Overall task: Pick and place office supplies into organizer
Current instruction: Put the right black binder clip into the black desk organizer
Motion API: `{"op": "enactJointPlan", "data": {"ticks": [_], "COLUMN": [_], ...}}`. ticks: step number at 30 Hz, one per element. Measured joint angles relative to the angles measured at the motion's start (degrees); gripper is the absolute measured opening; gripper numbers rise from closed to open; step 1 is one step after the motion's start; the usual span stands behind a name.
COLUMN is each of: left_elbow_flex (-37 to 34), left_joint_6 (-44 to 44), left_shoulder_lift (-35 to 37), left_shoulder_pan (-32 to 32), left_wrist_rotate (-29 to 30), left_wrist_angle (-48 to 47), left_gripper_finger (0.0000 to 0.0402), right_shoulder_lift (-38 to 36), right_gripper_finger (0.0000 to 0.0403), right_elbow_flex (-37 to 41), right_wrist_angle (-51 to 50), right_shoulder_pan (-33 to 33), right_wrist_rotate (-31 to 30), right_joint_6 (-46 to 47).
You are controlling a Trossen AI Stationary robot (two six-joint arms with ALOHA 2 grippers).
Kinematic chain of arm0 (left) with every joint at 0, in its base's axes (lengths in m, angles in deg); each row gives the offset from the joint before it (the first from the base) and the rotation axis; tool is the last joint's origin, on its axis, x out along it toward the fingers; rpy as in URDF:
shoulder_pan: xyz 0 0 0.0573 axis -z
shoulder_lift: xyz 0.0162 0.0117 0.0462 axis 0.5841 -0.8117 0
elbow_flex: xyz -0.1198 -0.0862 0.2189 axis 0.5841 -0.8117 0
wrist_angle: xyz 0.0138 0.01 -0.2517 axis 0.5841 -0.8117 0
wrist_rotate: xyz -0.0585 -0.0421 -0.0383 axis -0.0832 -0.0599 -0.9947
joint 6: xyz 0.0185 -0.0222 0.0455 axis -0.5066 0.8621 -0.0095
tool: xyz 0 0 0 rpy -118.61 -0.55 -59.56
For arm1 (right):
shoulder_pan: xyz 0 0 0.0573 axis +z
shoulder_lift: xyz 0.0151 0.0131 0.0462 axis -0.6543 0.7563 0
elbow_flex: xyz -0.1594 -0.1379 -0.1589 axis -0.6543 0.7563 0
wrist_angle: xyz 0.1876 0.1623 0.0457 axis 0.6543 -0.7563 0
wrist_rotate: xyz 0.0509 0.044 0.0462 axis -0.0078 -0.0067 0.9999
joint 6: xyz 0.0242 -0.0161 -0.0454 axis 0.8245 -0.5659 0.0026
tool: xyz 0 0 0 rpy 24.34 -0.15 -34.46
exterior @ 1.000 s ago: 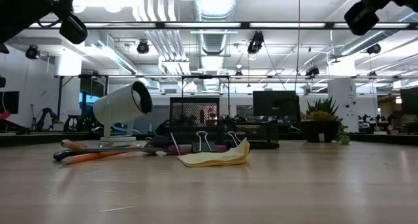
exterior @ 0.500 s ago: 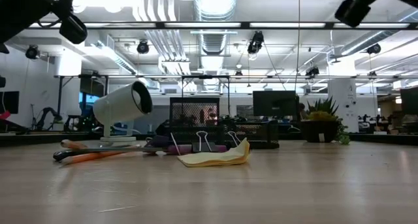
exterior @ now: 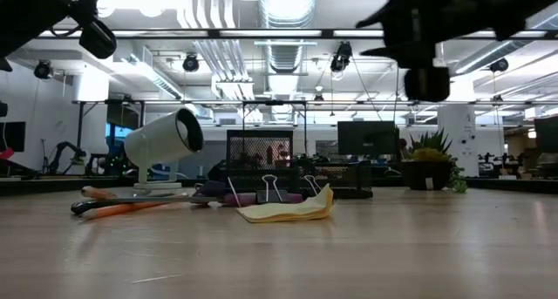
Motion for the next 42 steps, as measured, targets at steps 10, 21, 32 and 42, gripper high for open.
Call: {"op": "enactJointPlan", "data": {"ticks": [10,21,32,42], "left_elbow_flex": [0.0,0.0,0.0,0.0], "left_joint_6": [0.0,-0.01,0.0,-0.01], "left_shoulder_lift": [0.01,0.02,-0.06,-0.02], "left_shoulder_pan": [0.0,0.0,0.0,-0.02], "left_wrist_rotate": [-0.02,0.01,-0.01,0.0], "left_wrist_angle": [-0.03,-0.04,0.01,0.04], "left_gripper_finger": [0.0109,0.0109,0.0109,0.0109], "right_shoulder_lift": [18.39,30.17,40.41,43.47], "right_gripper_finger": [0.0126,0.0129,0.0236,0.0258], "right_elbow_flex": [-16.91,-34.22,-43.91,-43.0], "right_wrist_angle": [-13.48,-48.78,-56.47,-54.56], "right_shoulder_pan": [0.2,3.08,4.32,4.66], "right_wrist_rotate": [4.44,-9.3,-17.29,-20.02], "right_joint_6": [-2.71,-14.22,-18.06,-15.54]}}
